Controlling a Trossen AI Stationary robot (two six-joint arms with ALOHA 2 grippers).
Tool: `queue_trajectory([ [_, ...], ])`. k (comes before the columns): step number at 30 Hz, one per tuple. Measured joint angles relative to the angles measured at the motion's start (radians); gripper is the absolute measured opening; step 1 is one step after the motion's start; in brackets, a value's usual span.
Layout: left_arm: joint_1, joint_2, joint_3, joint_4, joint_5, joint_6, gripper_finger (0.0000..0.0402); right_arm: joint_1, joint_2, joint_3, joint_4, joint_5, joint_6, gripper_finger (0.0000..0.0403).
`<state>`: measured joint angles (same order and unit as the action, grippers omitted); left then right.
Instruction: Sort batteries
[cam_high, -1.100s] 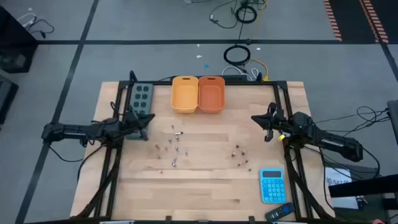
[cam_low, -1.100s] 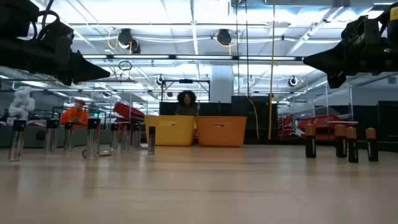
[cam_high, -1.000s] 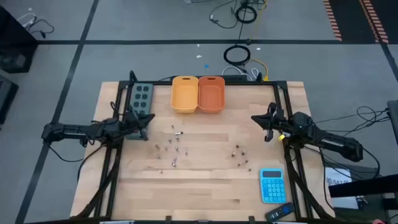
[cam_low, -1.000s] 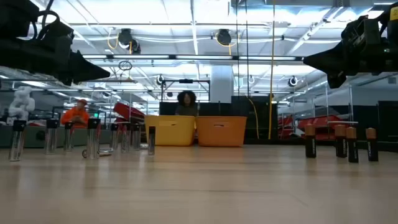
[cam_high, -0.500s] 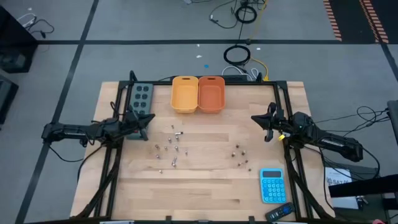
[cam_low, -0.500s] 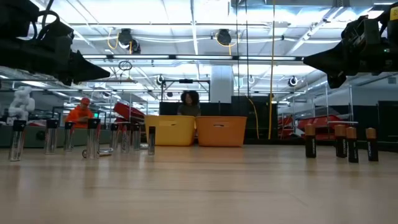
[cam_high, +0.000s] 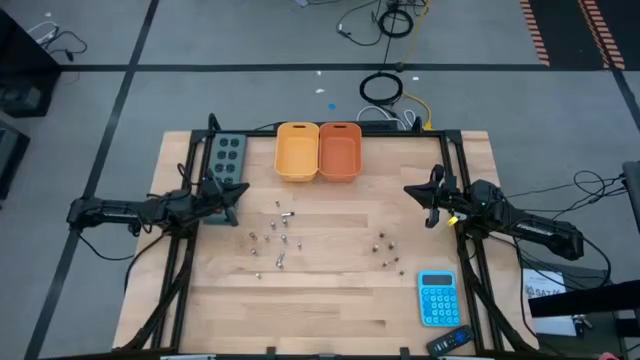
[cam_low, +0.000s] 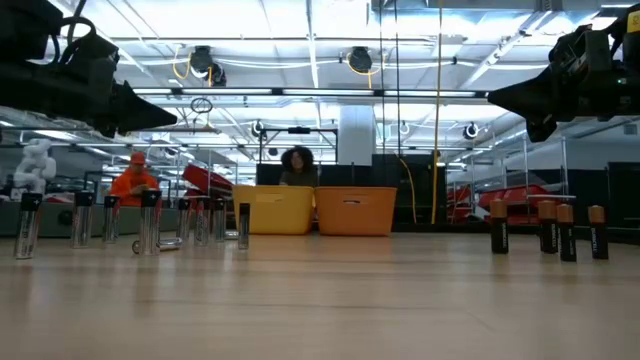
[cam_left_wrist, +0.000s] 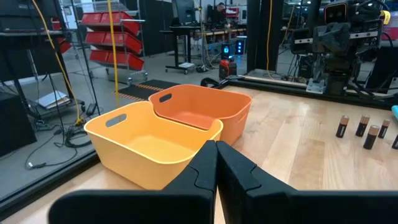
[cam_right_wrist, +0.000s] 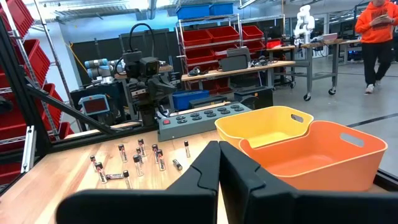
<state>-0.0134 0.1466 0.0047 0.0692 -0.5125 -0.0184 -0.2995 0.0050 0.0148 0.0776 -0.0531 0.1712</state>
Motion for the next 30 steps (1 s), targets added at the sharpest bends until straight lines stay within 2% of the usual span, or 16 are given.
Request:
queue_trajectory([
  [26,0.000,0.000,0.000,0.000,0.000,0.000,0.0010,0.000,0.000,0.000,0.024,0.000,0.001,0.0000],
  [30,0.000,0.000,0.000,0.000,0.000,0.000,0.0010,0.000,0.000,0.000,-0.031,-0.021,0.183,0.0000],
])
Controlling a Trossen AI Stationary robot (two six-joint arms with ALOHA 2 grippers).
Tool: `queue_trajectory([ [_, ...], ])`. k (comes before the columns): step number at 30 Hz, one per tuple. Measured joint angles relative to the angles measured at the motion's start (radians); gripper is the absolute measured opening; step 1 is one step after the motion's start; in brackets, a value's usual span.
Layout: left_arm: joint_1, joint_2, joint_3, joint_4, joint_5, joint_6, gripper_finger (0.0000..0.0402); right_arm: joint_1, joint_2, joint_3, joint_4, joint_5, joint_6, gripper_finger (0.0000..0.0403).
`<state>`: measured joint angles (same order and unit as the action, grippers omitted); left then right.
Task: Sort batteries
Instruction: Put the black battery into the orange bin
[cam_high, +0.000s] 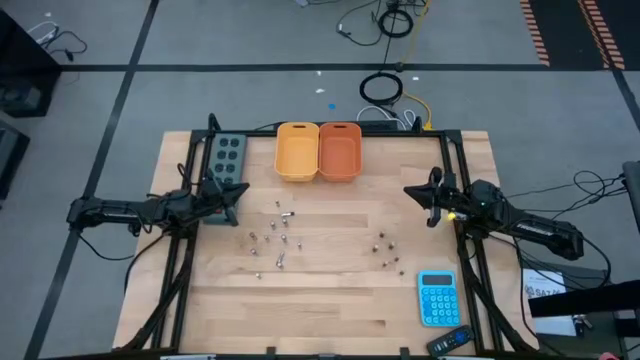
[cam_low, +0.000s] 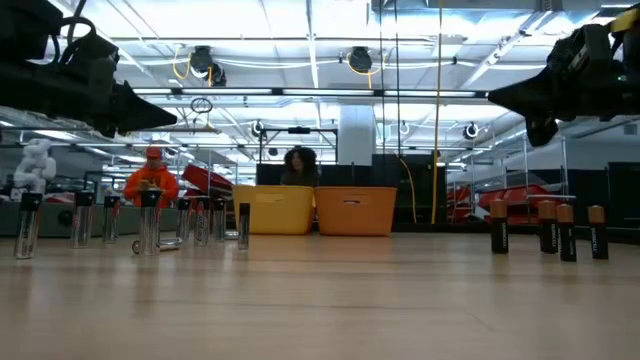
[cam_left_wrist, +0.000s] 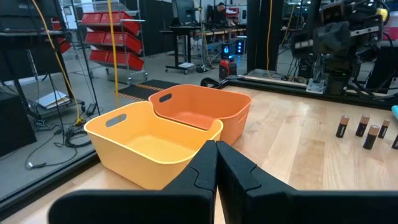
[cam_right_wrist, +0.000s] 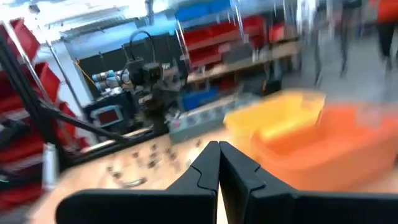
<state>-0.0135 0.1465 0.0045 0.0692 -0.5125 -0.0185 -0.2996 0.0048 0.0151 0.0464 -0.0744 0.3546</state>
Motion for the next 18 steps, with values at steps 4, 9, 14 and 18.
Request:
queue_trajectory([
  [4,0.000,0.000,0.000,0.000,0.000,0.000,0.0010,0.000,0.042,0.004,-0.009,-0.139,0.037,0.0000],
  [9,0.000,0.000,0.000,0.000,0.000,0.000,0.0010,0.000,0.109,0.007,-0.011,-0.187,0.037,0.0000],
  [14,0.000,0.000,0.000,0.000,0.000,0.000,0.0010,0.000,0.150,0.007,-0.012,-0.085,-0.022,0.0000],
  [18,0.000,0.000,0.000,0.000,0.000,0.000,0.0010,0.000,0.159,0.007,0.019,-0.063,0.043,0.0000],
])
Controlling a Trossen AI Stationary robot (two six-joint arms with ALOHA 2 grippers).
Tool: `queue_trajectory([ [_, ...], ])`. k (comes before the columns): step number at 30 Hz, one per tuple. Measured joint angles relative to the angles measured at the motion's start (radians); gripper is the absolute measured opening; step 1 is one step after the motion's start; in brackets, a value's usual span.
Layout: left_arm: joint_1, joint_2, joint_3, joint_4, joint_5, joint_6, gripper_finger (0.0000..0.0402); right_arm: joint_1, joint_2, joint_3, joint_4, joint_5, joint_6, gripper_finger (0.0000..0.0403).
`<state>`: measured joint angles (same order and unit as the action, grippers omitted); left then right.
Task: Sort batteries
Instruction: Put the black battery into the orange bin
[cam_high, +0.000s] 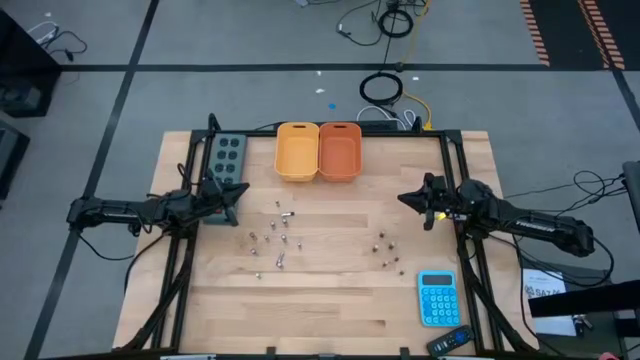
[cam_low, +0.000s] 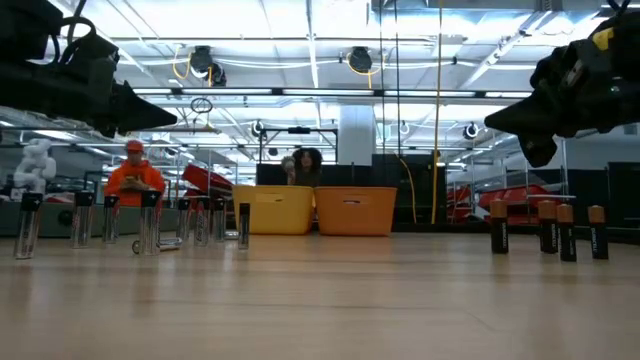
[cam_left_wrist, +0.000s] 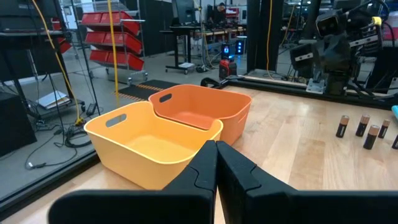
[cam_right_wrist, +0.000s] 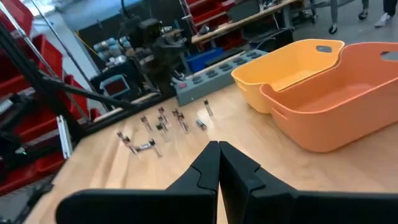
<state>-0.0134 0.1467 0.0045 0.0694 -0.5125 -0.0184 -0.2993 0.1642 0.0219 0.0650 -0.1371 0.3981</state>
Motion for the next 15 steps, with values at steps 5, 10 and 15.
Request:
queue_trajectory([
  [5,0.000,0.000,0.000,0.000,0.000,0.000,0.0010,0.000,0.000,0.000,0.056,-0.018,-0.049,0.0000],
  [10,0.000,0.000,0.000,0.004,0.000,0.000,0.0010,0.000,0.000,0.000,0.147,0.036,-0.179,0.0000],
  [15,0.000,0.000,0.000,0.030,0.000,-0.010,0.0010,0.000,0.000,0.000,0.186,0.147,-0.241,0.0000],
])
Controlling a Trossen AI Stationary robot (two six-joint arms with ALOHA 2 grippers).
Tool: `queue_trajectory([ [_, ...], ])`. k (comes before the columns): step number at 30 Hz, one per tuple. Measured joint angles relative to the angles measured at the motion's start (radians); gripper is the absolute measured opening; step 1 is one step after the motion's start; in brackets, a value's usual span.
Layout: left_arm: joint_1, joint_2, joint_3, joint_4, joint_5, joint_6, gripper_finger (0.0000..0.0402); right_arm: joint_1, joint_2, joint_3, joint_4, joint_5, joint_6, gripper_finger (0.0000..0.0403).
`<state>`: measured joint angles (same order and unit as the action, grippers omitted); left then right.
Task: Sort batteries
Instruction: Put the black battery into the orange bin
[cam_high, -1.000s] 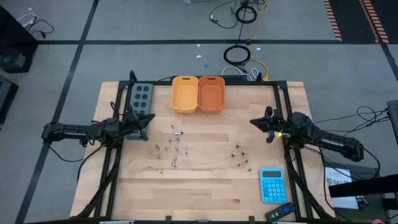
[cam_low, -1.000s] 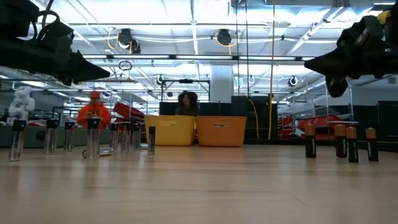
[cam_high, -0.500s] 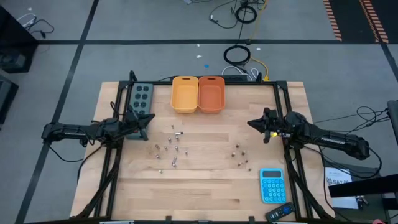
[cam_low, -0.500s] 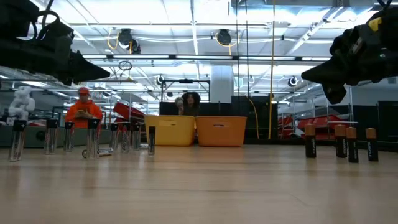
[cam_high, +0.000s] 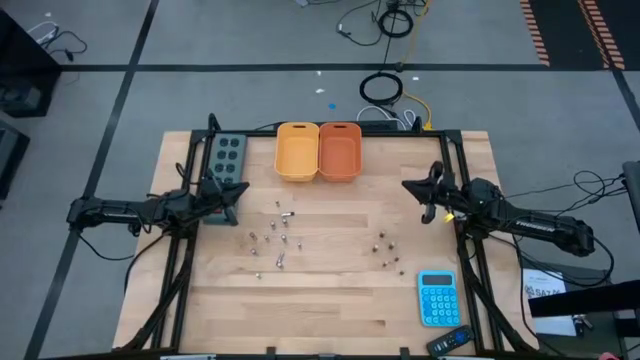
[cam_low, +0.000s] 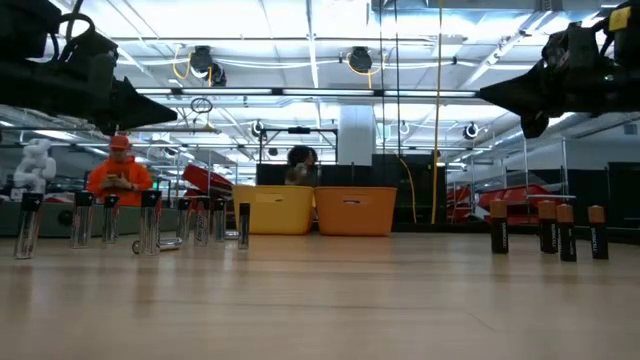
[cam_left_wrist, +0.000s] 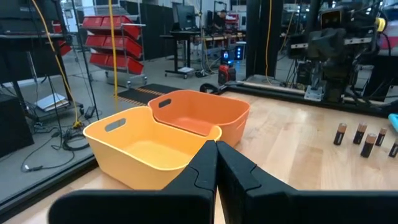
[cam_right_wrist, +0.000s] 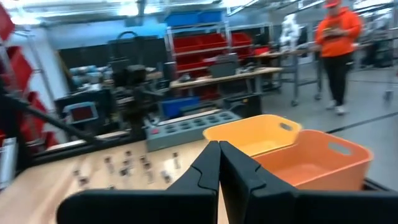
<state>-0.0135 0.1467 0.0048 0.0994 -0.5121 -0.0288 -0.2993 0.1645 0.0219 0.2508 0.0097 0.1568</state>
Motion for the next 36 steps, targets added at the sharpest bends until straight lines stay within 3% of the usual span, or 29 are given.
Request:
queue_trajectory([
  [4,0.002,0.000,0.000,0.015,0.006,-0.117,0.0010,0.000,0.000,-0.007,0.013,0.019,0.030,0.0000],
  [23,0.003,0.000,0.000,0.103,-0.013,-0.123,0.0010,0.000,0.009,-0.008,-0.016,0.023,0.172,0.0000],
  [27,0.003,0.000,0.000,0.101,-0.009,-0.247,0.0010,0.000,0.009,-0.008,-0.013,0.080,0.170,0.0000],
  [30,0.003,0.000,0.000,0.084,0.047,-0.374,0.0010,0.000,0.013,-0.008,0.035,0.144,0.143,0.0000],
  [36,0.002,0.000,0.000,0.037,0.215,-0.432,0.0010,0.000,0.026,-0.008,0.219,0.145,0.125,0.0000],
])
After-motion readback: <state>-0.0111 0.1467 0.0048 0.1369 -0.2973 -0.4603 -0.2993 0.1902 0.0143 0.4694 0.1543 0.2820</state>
